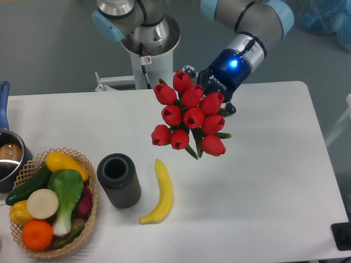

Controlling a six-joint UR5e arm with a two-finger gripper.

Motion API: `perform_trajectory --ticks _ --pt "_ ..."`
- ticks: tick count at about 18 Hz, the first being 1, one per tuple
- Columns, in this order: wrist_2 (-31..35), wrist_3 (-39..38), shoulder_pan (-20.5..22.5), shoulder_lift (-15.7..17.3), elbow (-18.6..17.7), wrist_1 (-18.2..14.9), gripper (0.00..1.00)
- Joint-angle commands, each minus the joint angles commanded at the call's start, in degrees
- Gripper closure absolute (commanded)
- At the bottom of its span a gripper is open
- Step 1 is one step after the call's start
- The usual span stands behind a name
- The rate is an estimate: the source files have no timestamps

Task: Insert the flowers into the vase
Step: 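Hold the red tulip bunch in the gripper above the table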

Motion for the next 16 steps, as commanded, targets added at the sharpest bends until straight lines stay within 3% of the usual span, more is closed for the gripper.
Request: perform_trajectory --ticks 16 --pt "-0.97 -1.23 -0.35 -0.09 0.53 0.09 0.7"
